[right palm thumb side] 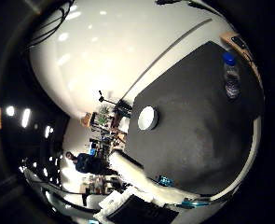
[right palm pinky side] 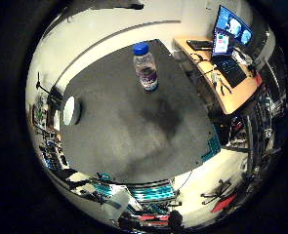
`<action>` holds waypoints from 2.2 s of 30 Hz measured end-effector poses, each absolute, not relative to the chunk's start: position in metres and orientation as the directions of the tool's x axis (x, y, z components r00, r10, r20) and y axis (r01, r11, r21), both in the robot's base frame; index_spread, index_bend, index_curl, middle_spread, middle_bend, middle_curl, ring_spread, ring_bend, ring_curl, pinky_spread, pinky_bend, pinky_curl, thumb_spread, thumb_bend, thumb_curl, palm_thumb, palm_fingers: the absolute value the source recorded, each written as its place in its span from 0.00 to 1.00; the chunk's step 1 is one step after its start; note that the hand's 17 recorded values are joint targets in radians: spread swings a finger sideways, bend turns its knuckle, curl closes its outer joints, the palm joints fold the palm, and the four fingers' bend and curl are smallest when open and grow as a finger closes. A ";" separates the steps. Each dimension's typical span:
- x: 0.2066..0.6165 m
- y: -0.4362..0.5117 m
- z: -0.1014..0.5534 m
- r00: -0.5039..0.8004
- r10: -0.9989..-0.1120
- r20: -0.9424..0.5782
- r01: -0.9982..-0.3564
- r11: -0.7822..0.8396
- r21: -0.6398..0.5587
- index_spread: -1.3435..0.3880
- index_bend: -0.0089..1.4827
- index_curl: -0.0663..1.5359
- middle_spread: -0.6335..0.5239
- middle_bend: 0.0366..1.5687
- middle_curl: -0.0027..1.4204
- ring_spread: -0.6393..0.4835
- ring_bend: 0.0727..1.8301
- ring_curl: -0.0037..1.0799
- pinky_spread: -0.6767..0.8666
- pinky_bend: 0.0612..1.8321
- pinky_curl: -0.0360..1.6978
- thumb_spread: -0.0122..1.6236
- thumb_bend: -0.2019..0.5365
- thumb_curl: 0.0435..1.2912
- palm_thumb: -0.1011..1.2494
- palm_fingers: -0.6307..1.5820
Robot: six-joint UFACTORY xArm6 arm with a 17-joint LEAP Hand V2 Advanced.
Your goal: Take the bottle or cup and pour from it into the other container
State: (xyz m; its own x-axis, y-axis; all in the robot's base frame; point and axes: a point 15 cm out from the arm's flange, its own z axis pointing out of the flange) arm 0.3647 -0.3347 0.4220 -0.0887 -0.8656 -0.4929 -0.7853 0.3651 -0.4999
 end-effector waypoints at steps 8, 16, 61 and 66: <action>0.367 -0.395 0.412 -0.075 -0.799 -0.596 -0.689 0.474 -0.548 0.62 0.12 0.22 0.55 0.17 0.25 0.71 0.19 0.22 0.73 0.39 0.02 0.62 0.25 0.20 0.30 0.40; 0.366 -0.448 0.387 -0.032 -0.730 -0.682 -0.590 0.565 -0.577 0.63 0.11 0.22 0.56 0.18 0.25 0.72 0.20 0.21 0.72 0.40 0.02 0.64 0.24 0.19 0.33 0.39; 0.440 -0.459 0.233 -0.018 -0.563 -0.826 -0.578 0.680 -0.451 0.65 0.12 0.23 0.57 0.18 0.25 0.72 0.21 0.20 0.72 0.37 0.02 0.67 0.24 0.19 0.38 0.39; 0.451 -0.453 0.222 -0.024 -0.554 -0.832 -0.585 0.682 -0.438 0.65 0.11 0.23 0.57 0.18 0.25 0.71 0.22 0.20 0.72 0.38 0.02 0.68 0.24 0.19 0.38 0.39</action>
State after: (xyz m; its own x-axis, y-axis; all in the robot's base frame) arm 0.4510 -0.4534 0.2215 -0.0238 -0.5542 -0.8320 -0.5855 0.6823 -0.4378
